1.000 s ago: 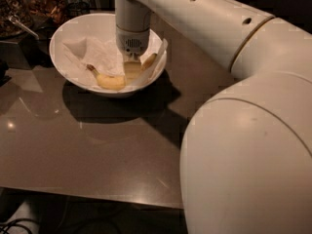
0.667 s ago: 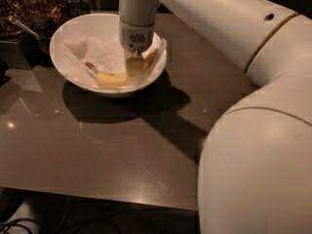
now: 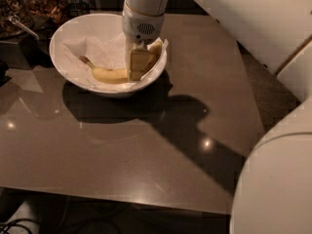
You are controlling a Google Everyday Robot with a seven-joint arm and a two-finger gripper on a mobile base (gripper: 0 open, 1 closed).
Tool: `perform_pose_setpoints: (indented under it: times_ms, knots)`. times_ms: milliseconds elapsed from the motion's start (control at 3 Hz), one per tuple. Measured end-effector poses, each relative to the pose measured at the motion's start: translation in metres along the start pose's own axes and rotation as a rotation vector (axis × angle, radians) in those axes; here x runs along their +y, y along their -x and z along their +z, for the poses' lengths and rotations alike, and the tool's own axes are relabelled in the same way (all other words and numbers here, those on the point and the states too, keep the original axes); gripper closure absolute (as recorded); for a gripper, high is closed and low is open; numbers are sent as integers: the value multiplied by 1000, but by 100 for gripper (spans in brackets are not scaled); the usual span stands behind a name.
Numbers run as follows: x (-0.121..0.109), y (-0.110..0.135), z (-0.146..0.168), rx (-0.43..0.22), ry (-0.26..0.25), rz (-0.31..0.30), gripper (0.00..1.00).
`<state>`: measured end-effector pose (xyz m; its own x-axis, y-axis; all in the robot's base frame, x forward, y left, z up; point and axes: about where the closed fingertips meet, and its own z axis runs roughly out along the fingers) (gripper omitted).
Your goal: Pick banana from white bowl
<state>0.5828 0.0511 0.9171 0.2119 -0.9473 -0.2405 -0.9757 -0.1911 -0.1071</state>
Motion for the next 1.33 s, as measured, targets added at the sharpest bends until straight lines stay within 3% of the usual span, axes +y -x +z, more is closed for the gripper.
perform_pose_setpoints:
  times_ms: [667, 1000, 1333]
  knots:
    - [48, 11, -53, -53, -84, -61, 100]
    - [101, 4, -77, -101, -127, -54, 100]
    - [104, 2, -77, -100, -128, -50, 100]
